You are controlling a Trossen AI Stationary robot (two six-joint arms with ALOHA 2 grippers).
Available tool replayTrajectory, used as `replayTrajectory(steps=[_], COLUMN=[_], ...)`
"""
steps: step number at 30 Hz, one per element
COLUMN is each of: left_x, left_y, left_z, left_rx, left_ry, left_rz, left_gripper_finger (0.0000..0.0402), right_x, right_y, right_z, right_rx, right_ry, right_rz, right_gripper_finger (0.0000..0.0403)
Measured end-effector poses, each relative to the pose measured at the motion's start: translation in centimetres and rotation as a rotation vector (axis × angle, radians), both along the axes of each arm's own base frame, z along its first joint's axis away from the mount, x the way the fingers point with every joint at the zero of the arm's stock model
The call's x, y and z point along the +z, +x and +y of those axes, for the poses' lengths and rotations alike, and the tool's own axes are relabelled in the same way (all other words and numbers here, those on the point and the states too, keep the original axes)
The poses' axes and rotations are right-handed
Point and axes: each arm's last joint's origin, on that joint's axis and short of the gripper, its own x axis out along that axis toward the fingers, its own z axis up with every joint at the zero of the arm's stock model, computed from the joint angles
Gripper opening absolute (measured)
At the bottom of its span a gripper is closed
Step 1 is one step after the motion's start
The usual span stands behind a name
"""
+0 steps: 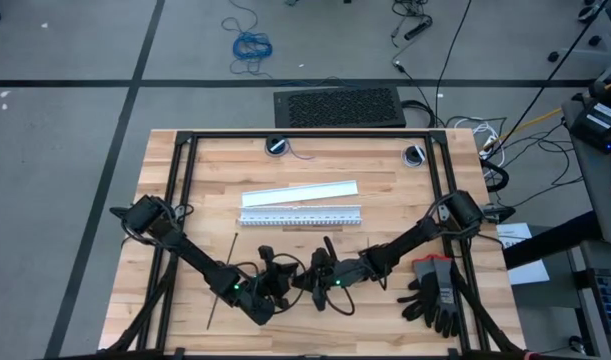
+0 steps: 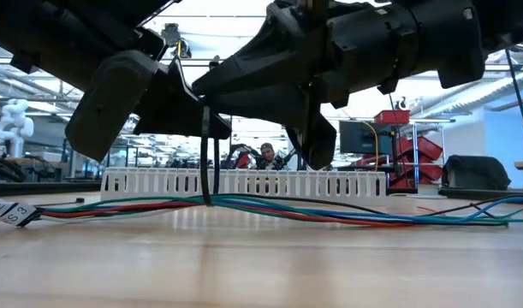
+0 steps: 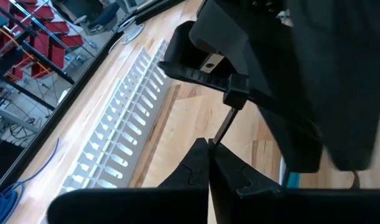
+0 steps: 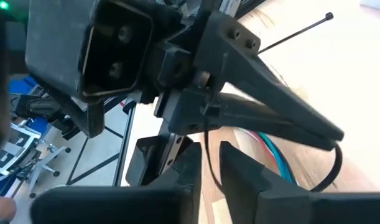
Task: Ziptie cables
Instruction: Wrap the left black zip tie around the colored cable wires
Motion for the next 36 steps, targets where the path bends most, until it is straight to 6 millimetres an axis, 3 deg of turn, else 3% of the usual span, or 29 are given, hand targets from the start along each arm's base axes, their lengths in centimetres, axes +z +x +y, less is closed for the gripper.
replayTrajectory(steps=[5, 28, 32, 36], left_x=[-0.1, -0.7, -0.8, -1.0], left_y=[-0.1, -0.9, -0.9, -0.9], left_z=[0.0, -1.1, -1.2, -1.1], left_rx=[-0.001, -0.095, -0.089, -0.087], left_ry=[0.006, 0.038, 0.026, 0.031], left_rz=[0.008, 0.080, 0.076, 0.080], left_gripper_finger=[0.0000, 0.0000, 0.0000, 0.0000], right_x=[-0.1, 0.5, 0.4, 0.5], right_y=[0.1, 0.8, 0.6, 0.1], right_z=[-0.2, -1.6, -1.1, 0.1], right_rx=[-0.009, -0.015, 0.039, 0.073], right_ry=[-0.003, 0.003, 0.015, -0.001], right_rz=[0.012, -0.042, -0.035, -0.035], right_gripper_finger=[0.0003, 0.0000, 0.0010, 0.0049])
